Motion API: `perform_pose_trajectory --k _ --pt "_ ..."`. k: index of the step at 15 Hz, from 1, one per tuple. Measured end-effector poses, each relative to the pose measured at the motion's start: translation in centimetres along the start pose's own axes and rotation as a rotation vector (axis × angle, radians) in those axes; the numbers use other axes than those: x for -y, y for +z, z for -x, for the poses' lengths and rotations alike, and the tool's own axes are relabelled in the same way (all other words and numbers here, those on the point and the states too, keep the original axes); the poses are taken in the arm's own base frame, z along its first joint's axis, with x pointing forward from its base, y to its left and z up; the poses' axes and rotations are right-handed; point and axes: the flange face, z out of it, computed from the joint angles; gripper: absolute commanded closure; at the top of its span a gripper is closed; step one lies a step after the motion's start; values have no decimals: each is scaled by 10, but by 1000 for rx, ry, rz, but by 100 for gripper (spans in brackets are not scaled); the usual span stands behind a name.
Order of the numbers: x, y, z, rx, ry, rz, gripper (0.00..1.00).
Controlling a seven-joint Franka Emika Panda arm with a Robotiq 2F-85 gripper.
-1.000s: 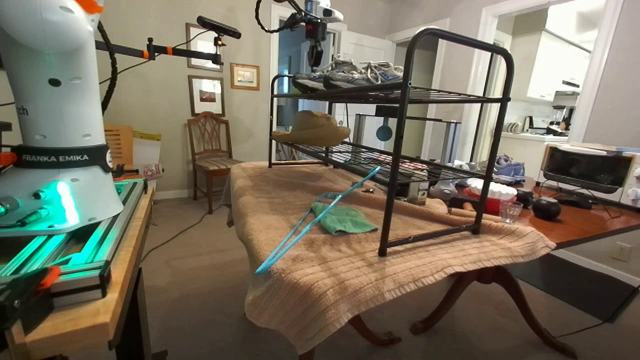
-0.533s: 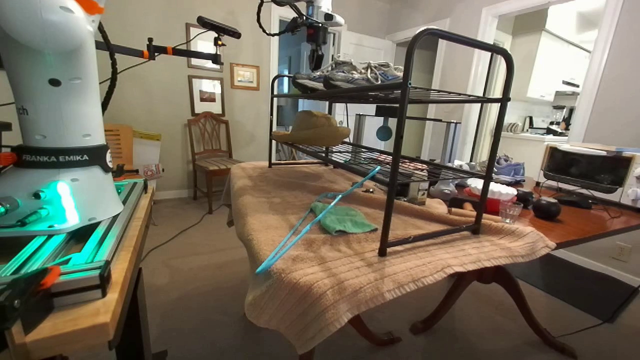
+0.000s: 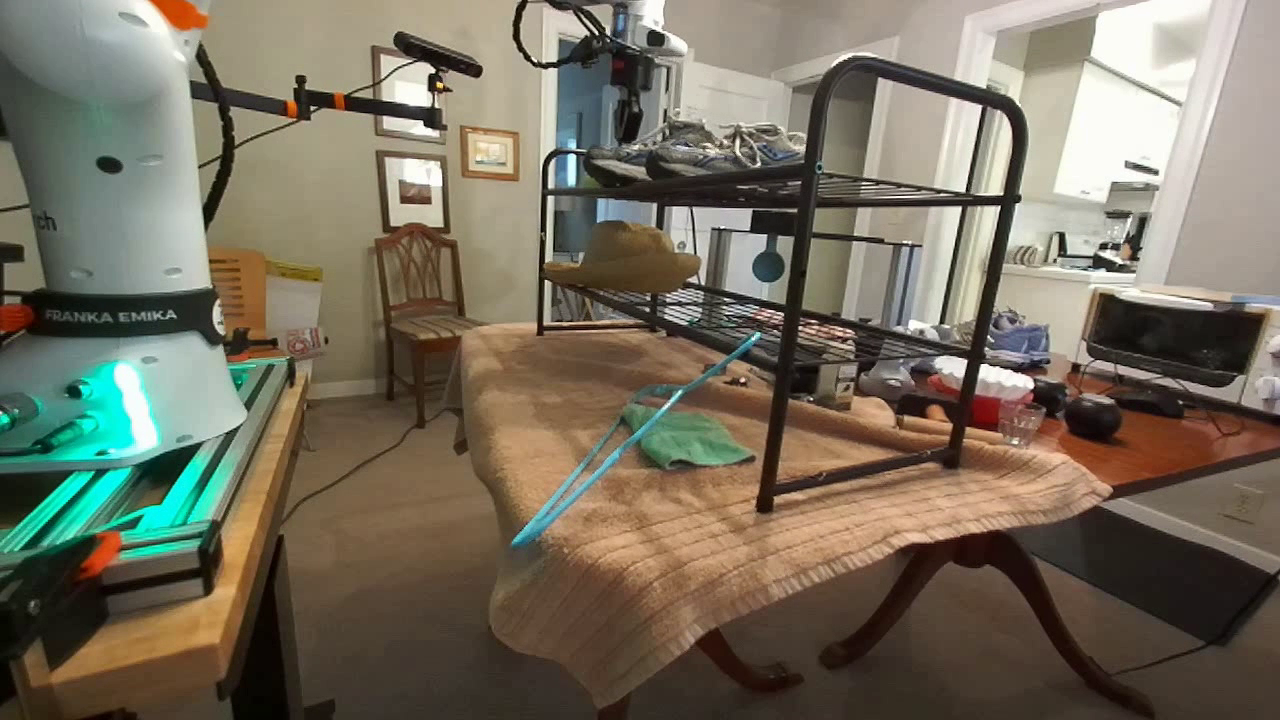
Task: Move the grey device on the topmost rack to the left.
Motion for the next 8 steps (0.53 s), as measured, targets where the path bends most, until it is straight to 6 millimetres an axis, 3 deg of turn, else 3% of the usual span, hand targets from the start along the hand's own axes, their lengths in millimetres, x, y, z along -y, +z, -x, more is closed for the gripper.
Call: perform_pose_trajectory --k 8 --pt "-3 -6 -3 -21 -6 12 100"
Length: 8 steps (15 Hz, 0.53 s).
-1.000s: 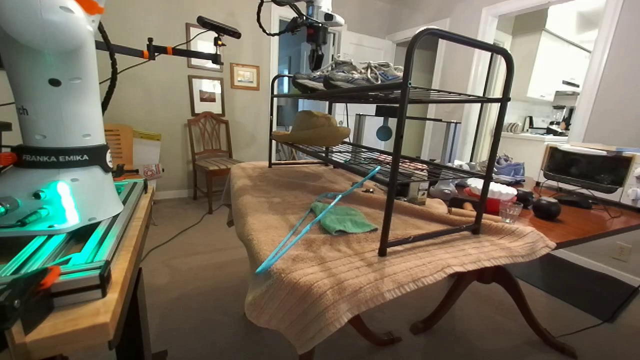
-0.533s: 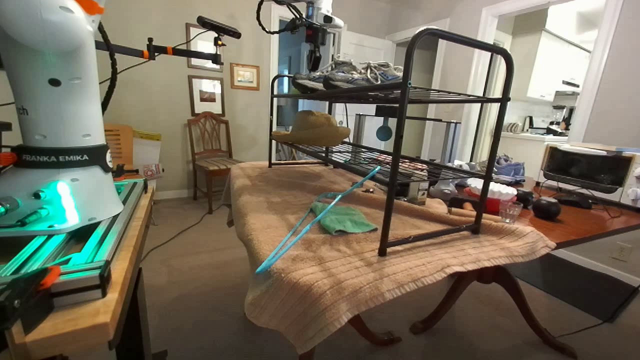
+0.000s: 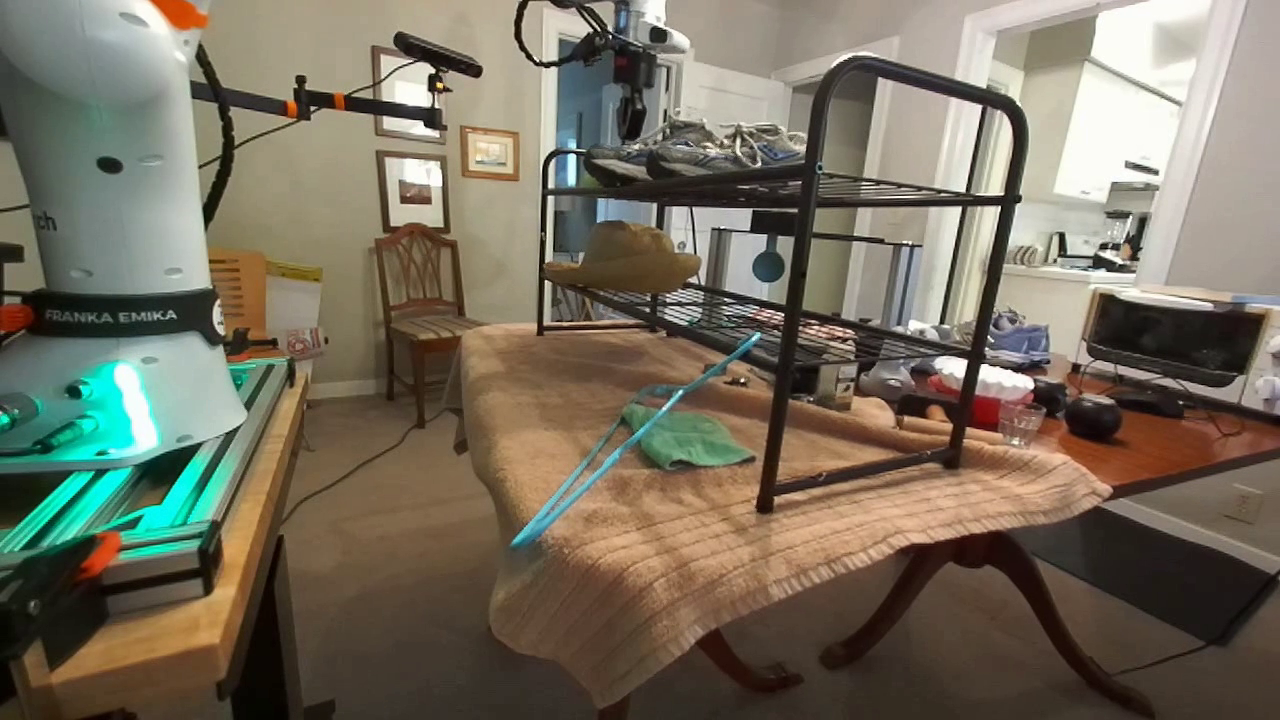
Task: Move the grey device on the topmost rack to the left.
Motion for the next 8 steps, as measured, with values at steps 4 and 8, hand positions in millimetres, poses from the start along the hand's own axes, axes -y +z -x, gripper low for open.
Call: perform_pose_trajectory --k 4,8 --pt "-1 -25 0 -59 -14 16 66" --pt "4 -56 28 5 -49 51 38"
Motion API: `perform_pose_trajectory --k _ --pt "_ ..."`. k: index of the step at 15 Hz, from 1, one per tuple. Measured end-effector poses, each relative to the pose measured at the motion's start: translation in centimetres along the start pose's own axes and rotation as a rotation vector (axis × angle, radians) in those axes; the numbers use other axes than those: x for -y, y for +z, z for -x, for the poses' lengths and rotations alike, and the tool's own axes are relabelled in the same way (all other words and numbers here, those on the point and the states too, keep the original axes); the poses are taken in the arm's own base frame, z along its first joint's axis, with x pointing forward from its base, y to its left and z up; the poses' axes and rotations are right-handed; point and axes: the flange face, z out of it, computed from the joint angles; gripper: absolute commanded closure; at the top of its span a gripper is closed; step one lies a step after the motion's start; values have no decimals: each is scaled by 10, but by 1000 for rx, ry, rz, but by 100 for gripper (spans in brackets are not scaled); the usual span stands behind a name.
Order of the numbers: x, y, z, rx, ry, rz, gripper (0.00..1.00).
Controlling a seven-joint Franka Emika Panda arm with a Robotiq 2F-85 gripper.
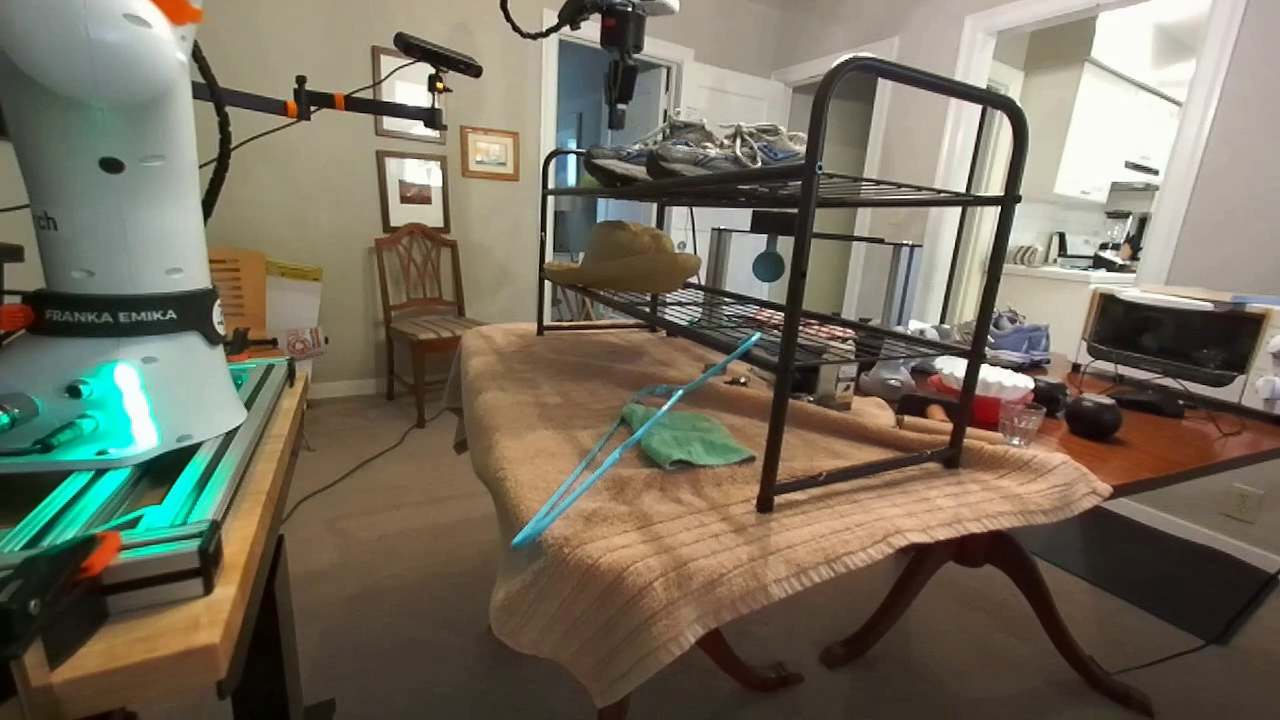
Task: Move the grey device on the topmost rack to the left.
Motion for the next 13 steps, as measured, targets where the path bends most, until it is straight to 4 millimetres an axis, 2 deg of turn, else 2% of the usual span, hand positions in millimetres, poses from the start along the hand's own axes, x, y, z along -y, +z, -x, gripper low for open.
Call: perform_pose_trajectory --k 3,5,9,13 --pt "2 -39 35 55 -39 42 13" --pt "-1 -62 57 78 -103 61 1" --pt "-17 -94 84 101 -225 86 0" --pt "-27 -105 94 98 -302 88 0"
